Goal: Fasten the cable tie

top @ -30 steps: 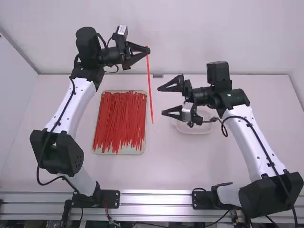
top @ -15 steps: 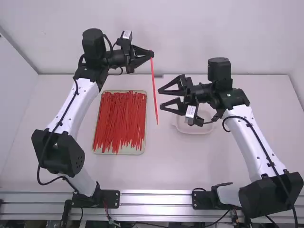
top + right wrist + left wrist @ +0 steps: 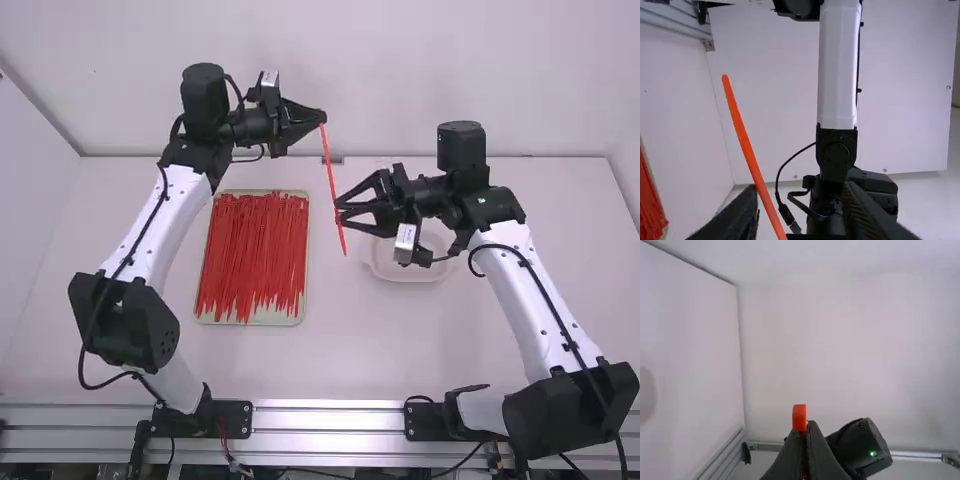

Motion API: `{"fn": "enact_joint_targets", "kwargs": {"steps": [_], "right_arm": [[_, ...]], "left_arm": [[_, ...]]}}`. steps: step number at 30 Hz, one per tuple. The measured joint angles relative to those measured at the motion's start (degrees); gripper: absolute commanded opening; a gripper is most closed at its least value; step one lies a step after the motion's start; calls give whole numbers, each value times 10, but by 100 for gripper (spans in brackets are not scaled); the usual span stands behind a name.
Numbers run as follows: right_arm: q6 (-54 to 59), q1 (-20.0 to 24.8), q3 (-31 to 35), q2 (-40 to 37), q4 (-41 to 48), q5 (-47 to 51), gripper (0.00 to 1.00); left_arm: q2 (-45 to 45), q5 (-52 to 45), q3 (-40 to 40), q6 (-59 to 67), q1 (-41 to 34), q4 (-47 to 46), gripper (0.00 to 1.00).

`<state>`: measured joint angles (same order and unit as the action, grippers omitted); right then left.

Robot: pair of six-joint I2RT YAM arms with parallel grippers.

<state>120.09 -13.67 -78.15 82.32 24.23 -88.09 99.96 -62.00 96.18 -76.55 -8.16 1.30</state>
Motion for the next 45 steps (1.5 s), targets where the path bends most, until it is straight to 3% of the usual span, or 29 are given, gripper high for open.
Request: {"fn": "enact_joint_targets", "kwargs": {"steps": [6, 9, 14, 19, 23, 32, 35, 39, 45], "right_arm": [[0, -4, 0, 0, 1, -2, 33], [0, -7, 0, 0, 3, -2, 30], [-2, -8, 0, 0, 15, -2, 16], [0, -13, 0, 0, 15, -3, 16], [0, -17, 0, 0, 15, -3, 0], [-16, -20, 0, 0, 17, -3, 0], [-59, -25, 0, 0, 7, -2, 0], [-204, -27, 0, 0, -45, -3, 0], [-525, -23, 0, 0, -120, -2, 0]], "left_arm": [[0, 2, 0, 0, -3, 5, 2], [0, 0, 0, 0, -3, 10, 2], [0, -15, 0, 1, -3, 44, 2], [0, -21, 0, 6, -3, 36, 2], [0, -22, 0, 16, -3, 19, 2], [0, -24, 0, 42, -3, 13, 2], [0, -28, 0, 65, -3, 12, 2], [0, -34, 0, 135, -3, 12, 2], [0, -46, 0, 289, -3, 11, 2]]}}
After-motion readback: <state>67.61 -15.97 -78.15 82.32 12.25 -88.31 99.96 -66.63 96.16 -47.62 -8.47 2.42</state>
